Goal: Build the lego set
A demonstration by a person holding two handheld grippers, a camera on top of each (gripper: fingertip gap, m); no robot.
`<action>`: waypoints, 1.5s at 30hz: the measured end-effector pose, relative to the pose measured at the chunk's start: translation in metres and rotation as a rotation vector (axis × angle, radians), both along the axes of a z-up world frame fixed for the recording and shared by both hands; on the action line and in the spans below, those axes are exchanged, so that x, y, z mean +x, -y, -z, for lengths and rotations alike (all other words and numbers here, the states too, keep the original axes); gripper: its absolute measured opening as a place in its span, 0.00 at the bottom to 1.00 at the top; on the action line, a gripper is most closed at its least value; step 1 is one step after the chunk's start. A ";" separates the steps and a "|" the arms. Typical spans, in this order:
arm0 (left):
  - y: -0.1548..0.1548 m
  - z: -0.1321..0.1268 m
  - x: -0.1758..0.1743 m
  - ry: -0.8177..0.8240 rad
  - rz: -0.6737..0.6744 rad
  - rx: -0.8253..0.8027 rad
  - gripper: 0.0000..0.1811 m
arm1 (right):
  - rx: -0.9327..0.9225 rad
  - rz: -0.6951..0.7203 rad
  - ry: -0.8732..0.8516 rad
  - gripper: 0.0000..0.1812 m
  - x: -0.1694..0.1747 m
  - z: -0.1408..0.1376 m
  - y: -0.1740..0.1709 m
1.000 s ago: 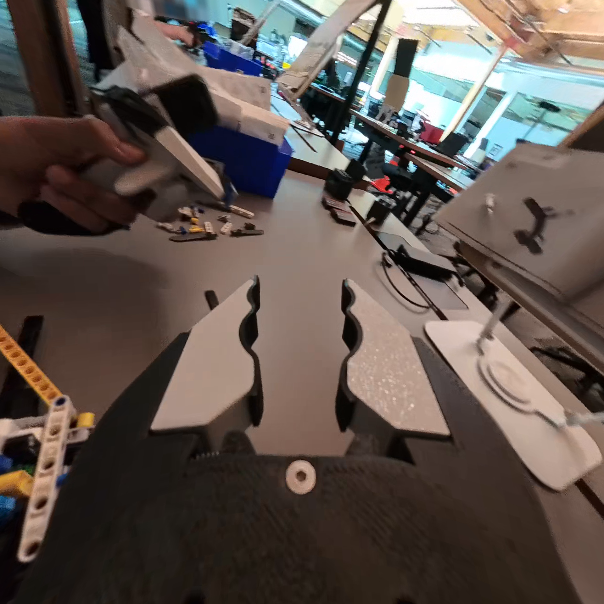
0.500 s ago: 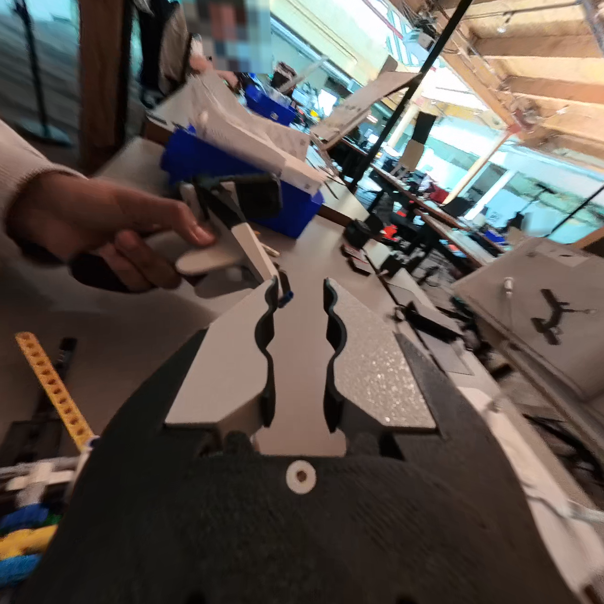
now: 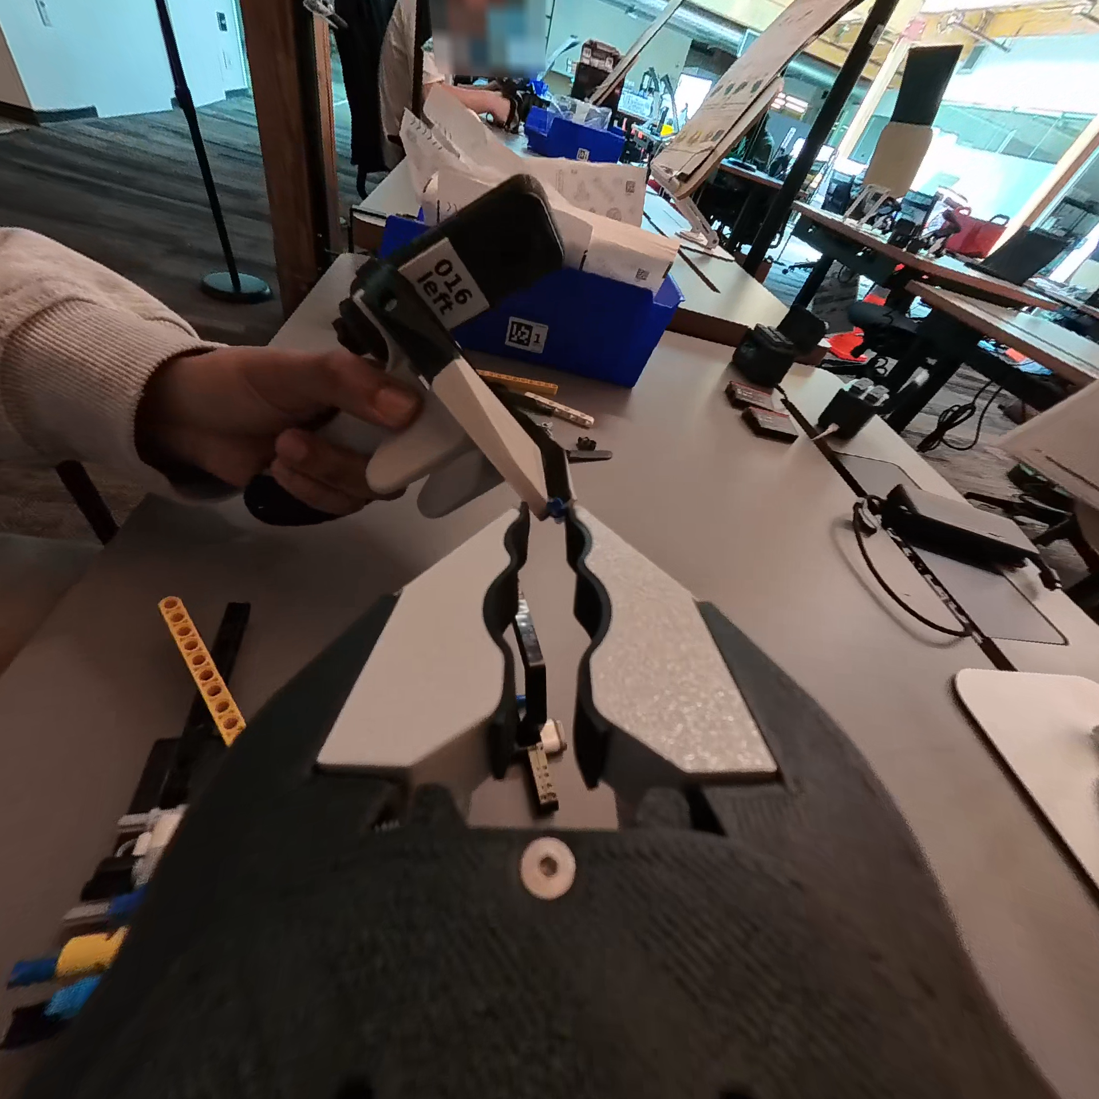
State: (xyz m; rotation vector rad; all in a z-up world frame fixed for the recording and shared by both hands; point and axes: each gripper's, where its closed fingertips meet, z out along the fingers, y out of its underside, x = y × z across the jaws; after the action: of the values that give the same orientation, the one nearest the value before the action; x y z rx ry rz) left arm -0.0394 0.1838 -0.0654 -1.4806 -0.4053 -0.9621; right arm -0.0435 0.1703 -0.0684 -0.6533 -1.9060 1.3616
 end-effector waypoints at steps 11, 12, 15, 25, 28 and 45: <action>-0.001 0.010 0.001 0.016 0.023 -0.049 0.00 | 0.004 -0.026 -0.033 0.00 0.002 -0.003 0.007; -0.003 0.010 0.005 -0.002 0.030 -0.053 0.00 | 0.003 -0.019 -0.031 0.00 0.001 -0.002 0.007; -0.007 0.013 0.011 -0.038 0.025 -0.077 0.00 | 0.007 -0.017 -0.027 0.00 0.001 -0.001 0.005; -0.007 0.014 0.007 0.024 0.023 -0.073 0.00 | 0.004 -0.005 -0.010 0.00 -0.002 0.002 0.003; -0.007 0.014 0.007 0.032 0.024 -0.072 0.00 | 0.001 -0.007 -0.005 0.00 -0.002 0.002 0.002; -0.007 0.015 0.006 0.053 0.020 -0.071 0.00 | 0.010 -0.002 -0.005 0.00 -0.002 0.003 0.001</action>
State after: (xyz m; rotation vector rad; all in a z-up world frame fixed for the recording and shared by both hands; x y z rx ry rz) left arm -0.0331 0.1913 -0.0800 -1.5286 -0.4681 -1.0130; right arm -0.0456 0.1693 -0.0713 -0.6431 -1.9083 1.3533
